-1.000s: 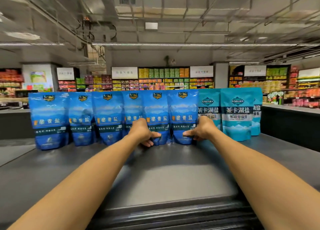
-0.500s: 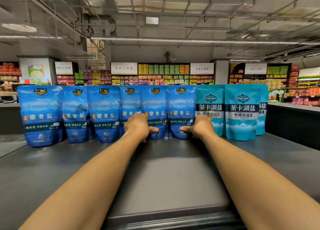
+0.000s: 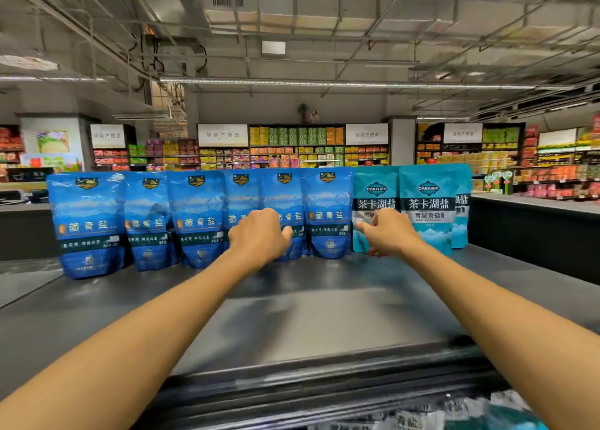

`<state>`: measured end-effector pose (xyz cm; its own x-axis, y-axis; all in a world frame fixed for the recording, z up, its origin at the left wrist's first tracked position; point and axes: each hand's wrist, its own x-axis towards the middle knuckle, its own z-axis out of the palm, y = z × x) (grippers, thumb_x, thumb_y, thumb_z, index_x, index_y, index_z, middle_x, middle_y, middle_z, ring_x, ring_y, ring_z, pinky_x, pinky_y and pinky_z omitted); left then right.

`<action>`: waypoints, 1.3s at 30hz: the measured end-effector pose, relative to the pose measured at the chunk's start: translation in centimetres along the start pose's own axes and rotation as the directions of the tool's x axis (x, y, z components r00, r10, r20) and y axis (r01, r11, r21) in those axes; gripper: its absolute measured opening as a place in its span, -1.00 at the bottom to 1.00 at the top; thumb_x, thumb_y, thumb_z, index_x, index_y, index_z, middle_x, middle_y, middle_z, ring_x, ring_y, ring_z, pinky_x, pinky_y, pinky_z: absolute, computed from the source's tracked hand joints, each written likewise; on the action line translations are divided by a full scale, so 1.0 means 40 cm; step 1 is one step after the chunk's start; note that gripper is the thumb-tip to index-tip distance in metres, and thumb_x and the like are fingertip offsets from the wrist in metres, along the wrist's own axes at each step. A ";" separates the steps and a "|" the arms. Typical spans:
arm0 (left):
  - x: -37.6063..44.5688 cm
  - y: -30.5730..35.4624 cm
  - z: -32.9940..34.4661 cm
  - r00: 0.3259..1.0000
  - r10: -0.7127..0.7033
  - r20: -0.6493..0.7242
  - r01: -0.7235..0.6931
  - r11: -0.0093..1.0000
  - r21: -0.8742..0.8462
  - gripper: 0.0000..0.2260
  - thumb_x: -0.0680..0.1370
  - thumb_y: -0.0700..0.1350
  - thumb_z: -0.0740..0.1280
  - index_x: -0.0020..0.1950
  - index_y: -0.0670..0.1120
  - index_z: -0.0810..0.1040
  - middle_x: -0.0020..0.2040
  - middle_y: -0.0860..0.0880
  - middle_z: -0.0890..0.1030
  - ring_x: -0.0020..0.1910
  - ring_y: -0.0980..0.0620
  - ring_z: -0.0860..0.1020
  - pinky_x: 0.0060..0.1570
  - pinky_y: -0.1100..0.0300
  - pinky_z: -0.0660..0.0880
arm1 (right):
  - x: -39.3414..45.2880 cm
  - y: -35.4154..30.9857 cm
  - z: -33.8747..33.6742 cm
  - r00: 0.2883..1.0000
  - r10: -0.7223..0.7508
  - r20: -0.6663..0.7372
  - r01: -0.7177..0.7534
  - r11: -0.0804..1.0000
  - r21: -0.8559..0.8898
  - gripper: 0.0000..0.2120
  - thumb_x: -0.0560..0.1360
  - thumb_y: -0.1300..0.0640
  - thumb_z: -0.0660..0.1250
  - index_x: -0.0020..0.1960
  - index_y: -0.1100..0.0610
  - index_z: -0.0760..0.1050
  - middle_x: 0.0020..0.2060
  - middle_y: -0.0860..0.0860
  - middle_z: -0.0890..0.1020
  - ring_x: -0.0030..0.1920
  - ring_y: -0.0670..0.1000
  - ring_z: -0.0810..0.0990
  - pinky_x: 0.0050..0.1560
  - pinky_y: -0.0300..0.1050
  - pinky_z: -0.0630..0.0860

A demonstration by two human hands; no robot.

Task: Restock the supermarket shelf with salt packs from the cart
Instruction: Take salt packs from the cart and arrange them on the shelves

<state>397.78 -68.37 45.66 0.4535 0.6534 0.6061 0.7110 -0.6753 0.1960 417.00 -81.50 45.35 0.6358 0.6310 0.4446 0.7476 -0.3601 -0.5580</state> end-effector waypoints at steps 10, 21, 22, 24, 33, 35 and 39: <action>-0.305 0.249 -0.120 0.977 0.205 0.065 -0.038 0.460 -0.887 -0.72 0.57 -0.01 0.36 -0.22 -0.18 0.49 -0.52 -0.06 0.52 -0.65 0.04 0.44 -0.65 0.33 0.27 | -0.448 0.096 -0.229 0.975 -0.033 -0.218 0.151 0.822 0.550 -0.85 0.56 0.21 0.37 -0.17 0.24 0.53 -0.43 0.07 0.63 -0.45 0.03 0.61 -0.51 -0.17 0.50; -0.963 0.586 0.193 0.505 0.765 0.400 0.384 0.216 -0.898 -0.79 0.62 -0.22 0.29 -0.21 -0.21 0.40 -0.45 -0.15 0.44 -0.67 0.12 0.33 -0.63 0.34 0.24 | -1.203 0.494 -0.260 0.685 0.560 -0.466 -0.332 0.810 0.484 -0.69 0.58 0.22 0.33 -0.28 0.38 0.43 -0.49 0.18 0.55 -0.52 0.05 0.51 -0.49 -0.06 0.46; -1.033 0.613 0.227 0.418 0.791 0.447 0.407 0.277 -0.871 -0.80 0.62 -0.23 0.28 -0.20 -0.19 0.41 -0.45 -0.14 0.43 -0.67 0.17 0.33 -0.64 0.34 0.25 | -1.279 0.536 -0.256 0.613 0.636 -0.469 -0.407 0.763 0.503 -0.69 0.59 0.22 0.32 -0.28 0.36 0.43 -0.52 0.12 0.55 -0.54 0.00 0.50 -0.53 -0.14 0.45; -1.171 0.662 0.297 0.236 0.828 0.509 0.425 0.384 -0.820 -0.82 0.62 -0.27 0.26 -0.19 -0.20 0.41 -0.45 -0.10 0.41 -0.67 0.23 0.33 -0.63 0.37 0.25 | -1.428 0.625 -0.241 0.459 0.780 -0.426 -0.563 0.626 0.539 -0.73 0.59 0.20 0.31 -0.24 0.29 0.47 -0.52 0.05 0.55 -0.56 -0.07 0.51 -0.56 -0.22 0.43; -1.752 0.818 0.635 -0.281 0.629 0.725 -0.041 0.747 -0.664 -0.86 0.60 -0.10 0.24 -0.11 -0.10 0.52 -0.06 -0.16 0.62 -0.09 -0.11 0.60 -0.23 0.28 0.45 | -2.031 0.959 -0.040 -0.131 0.991 -0.014 -0.893 -0.112 0.435 -0.73 0.63 0.15 0.25 -0.25 0.09 0.39 -0.43 -0.02 0.49 -0.46 -0.15 0.49 -0.49 -0.34 0.33; -1.856 0.811 0.739 -0.287 0.524 0.802 -0.179 0.793 -0.582 -0.75 0.60 -0.04 0.22 0.14 -0.15 0.57 0.11 -0.17 0.63 0.12 -0.16 0.59 -0.06 0.21 0.40 | -2.141 1.018 0.020 -0.223 0.973 0.051 -0.903 -0.226 0.364 -0.75 0.65 0.21 0.20 -0.21 0.17 0.34 -0.45 0.02 0.45 -0.48 -0.08 0.46 -0.48 -0.25 0.30; -2.022 0.801 0.934 -0.257 0.354 0.899 -0.206 0.889 -0.409 -0.72 0.58 -0.01 0.24 0.05 -0.20 0.57 0.09 -0.25 0.61 0.18 -0.22 0.56 0.04 0.07 0.47 | -2.301 1.162 0.161 -0.325 0.941 0.094 -0.850 -0.334 0.407 -0.65 0.61 0.18 0.27 -0.30 0.07 0.23 -0.42 0.03 0.35 -0.38 0.00 0.33 -0.39 -0.17 0.23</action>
<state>403.96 -130.06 -25.86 0.6186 -0.0992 -0.7794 0.3190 -0.8749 0.3645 391.99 -151.87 -26.01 0.4793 -0.4794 -0.7351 -0.8683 -0.1368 -0.4769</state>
